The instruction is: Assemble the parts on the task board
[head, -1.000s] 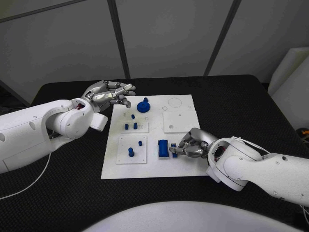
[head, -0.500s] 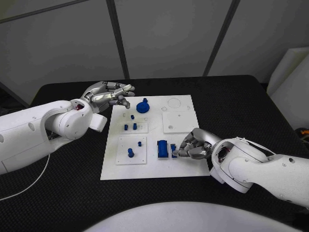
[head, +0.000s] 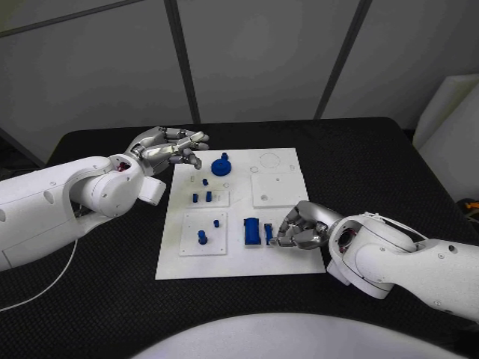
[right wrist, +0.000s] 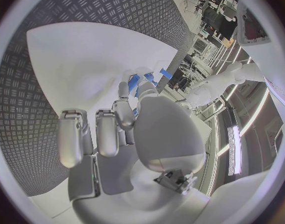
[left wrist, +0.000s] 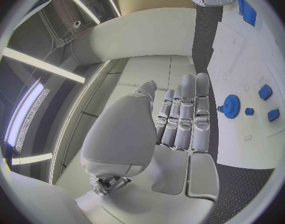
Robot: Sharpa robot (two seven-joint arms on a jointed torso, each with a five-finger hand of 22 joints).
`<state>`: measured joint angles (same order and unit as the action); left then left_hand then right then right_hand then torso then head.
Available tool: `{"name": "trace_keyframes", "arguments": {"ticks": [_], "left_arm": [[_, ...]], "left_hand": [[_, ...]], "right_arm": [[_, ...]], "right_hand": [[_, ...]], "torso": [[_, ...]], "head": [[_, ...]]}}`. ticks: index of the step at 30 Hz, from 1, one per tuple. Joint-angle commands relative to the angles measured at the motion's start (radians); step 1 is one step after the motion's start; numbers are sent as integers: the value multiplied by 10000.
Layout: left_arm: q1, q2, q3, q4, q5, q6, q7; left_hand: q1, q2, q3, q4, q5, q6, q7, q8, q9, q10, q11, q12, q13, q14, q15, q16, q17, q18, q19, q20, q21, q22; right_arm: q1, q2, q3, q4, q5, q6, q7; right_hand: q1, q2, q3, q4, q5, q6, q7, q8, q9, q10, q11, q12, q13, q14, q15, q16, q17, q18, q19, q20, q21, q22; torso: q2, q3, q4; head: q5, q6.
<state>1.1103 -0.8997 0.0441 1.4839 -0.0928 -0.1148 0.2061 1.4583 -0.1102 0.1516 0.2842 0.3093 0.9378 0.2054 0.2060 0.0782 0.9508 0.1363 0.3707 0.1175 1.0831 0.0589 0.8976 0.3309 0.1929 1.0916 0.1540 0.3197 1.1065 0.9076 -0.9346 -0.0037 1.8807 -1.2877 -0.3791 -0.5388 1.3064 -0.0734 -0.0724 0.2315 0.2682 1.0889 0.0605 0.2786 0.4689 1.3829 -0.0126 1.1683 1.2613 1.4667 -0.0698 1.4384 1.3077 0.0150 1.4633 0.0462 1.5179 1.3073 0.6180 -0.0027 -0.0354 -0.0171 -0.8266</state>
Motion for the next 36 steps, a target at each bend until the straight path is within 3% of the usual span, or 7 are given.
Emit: {"name": "trace_keyframes", "arguments": {"ticks": [1,6,10,15,26,32,36], "left_arm": [[11,3,6,17,21,106,38],[11,8,6,21,21,105,36],[11,9,6,20,21,106,35],[11,14,6,16,21,112,34],[11,15,6,8,21,121,15],[10,2,5,8,21,121,11],[9,-6,5,-2,21,129,16]], "left_hand": [[26,92,-48,-36,19,-65,-32,41,-12,-73,-5,41,16,-57,18,4,-15,-123,-11,60,-14,-16],[26,92,-48,-36,19,-65,-32,41,-12,-73,-5,41,16,-57,18,4,-15,-123,-11,60,-14,-16],[26,92,-48,-36,19,-65,-32,41,-12,-73,-5,41,16,-57,18,4,-15,-123,-11,60,-14,-16],[26,92,-48,-36,19,-65,-32,41,-12,-73,-5,41,16,-57,18,4,-15,-123,-11,60,-14,-16],[38,94,-61,-36,15,-80,-28,57,-13,-88,-2,61,15,-65,21,8,-19,-123,-13,62,-21,-20],[38,94,-61,-36,15,-80,-28,57,-13,-88,-2,61,15,-65,21,8,-19,-123,-13,62,-21,-20],[38,94,-61,-36,15,-80,-28,57,-13,-88,-2,61,15,-65,21,8,-19,-123,-13,62,-21,-20]], "right_arm": [[7,75,-1,-97,-153,113,43],[7,217,-1,-302,-216,102,-87],[7,297,-1,-399,-235,43,-141],[7,357,0,-480,-242,141,-159],[6,380,0,-514,-142,547,-92],[6,287,0,-403,-13,372,144],[7,130,0,-273,267,239,718]], "right_hand": [[112,103,12,-42,53,-32,-17,71,12,55,-16,84,27,669,-56,47,608,1,672,-59,49,2256],[134,221,-3,-15,92,-3,-31,87,16,87,-27,134,66,671,-64,55,621,-2,681,-66,59,2265],[148,315,-35,18,210,24,-52,104,21,131,-43,204,120,676,-77,69,642,-8,698,-76,79,2281],[168,322,-62,17,260,32,-62,110,24,152,-51,240,148,677,-83,73,647,-8,700,-80,81,2283],[559,217,-205,-230,88,22,-75,122,28,139,-70,213,142,672,-104,62,636,-3,684,-105,61,2271],[445,90,-439,-191,-85,4,-31,117,22,119,-34,172,118,664,-80,40,605,3,666,-95,39,2256],[200,-85,-739,-50,-216,-113,33,68,4,-13,22,-60,-49,620,-35,-91,418,53,526,-60,-129,2129]], "torso": [[15,4,12],[9,-4,6],[13,15,1],[4,3,4],[1,6,-15],[-11,6,-18],[-18,9,-16]], "head": [[26,-19],[29,-12],[44,-23],[41,-13],[33,19],[21,41],[24,79]]}}
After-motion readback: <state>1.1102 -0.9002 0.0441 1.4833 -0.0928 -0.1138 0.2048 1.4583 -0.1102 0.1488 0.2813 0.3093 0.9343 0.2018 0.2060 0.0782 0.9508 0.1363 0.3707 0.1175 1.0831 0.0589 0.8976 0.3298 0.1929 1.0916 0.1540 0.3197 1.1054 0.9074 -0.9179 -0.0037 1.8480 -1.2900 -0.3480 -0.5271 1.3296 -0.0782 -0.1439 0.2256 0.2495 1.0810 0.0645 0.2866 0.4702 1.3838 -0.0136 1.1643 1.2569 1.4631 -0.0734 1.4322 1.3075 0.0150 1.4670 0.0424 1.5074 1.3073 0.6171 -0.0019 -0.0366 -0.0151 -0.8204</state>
